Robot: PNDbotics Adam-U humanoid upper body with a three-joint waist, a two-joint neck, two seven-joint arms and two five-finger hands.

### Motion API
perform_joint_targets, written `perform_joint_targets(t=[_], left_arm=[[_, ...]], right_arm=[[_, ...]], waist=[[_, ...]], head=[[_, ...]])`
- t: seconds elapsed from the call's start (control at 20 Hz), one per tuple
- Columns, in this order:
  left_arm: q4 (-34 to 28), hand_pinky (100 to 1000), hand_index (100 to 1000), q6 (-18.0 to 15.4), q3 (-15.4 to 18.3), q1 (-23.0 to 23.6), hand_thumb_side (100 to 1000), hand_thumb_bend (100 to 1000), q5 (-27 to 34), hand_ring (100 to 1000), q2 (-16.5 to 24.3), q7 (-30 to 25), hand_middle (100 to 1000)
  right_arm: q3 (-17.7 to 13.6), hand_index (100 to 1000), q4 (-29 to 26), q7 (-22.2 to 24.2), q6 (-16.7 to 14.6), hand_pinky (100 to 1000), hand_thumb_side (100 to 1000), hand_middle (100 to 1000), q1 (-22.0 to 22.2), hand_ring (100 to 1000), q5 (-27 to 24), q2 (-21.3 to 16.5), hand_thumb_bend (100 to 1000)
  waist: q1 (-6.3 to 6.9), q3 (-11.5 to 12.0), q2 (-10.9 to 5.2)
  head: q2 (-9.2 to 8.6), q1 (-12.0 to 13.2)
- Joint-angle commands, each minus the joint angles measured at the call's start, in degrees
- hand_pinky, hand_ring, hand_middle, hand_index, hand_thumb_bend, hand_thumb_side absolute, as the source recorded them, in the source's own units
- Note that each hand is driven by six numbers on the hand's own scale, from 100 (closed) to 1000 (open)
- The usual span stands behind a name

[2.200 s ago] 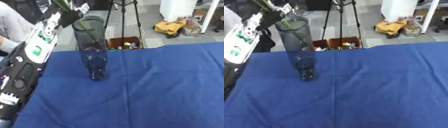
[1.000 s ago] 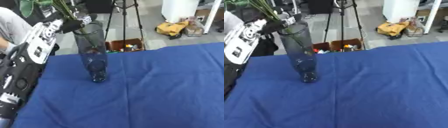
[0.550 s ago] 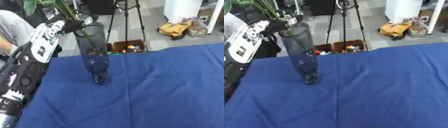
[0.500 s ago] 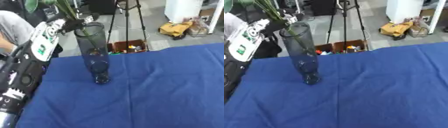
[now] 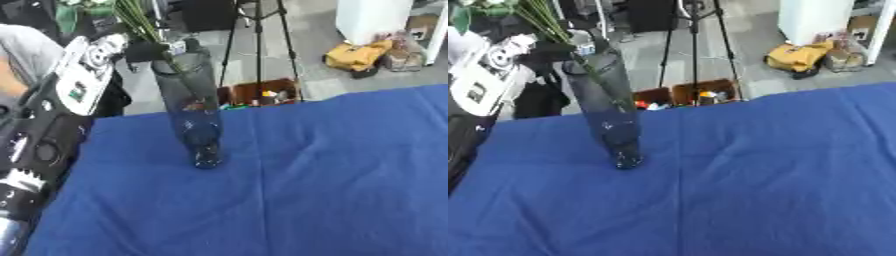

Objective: Arrange flowers into the vase.

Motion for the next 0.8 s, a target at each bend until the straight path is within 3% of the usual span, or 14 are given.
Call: perform_joint_targets(t=[0.05,0.8], left_arm=[[-0.4,1000,1000,0.5,0.2,-1.7,813,531,-2.1,1000,2.5,-3.8,1000],[-2.9,1000,1000,0.4,0.5,-1.4,871,562,-2.0,1000,3.5,-5.9,1000]], right_arm=[[-0.4,832,-0.8,0.1,0.1,777,744,776,-0.3,825,-0.7,-1.3,100],[-0.4,832,-0.8,0.4,0.3,777,743,775,0.0,825,-1.1,-1.3,100]], waist=[[0.5,0.0,-2.54],[0.49,0.5,-3.1]], head=[[-1.03,0.1],[-0.36,-0.9]])
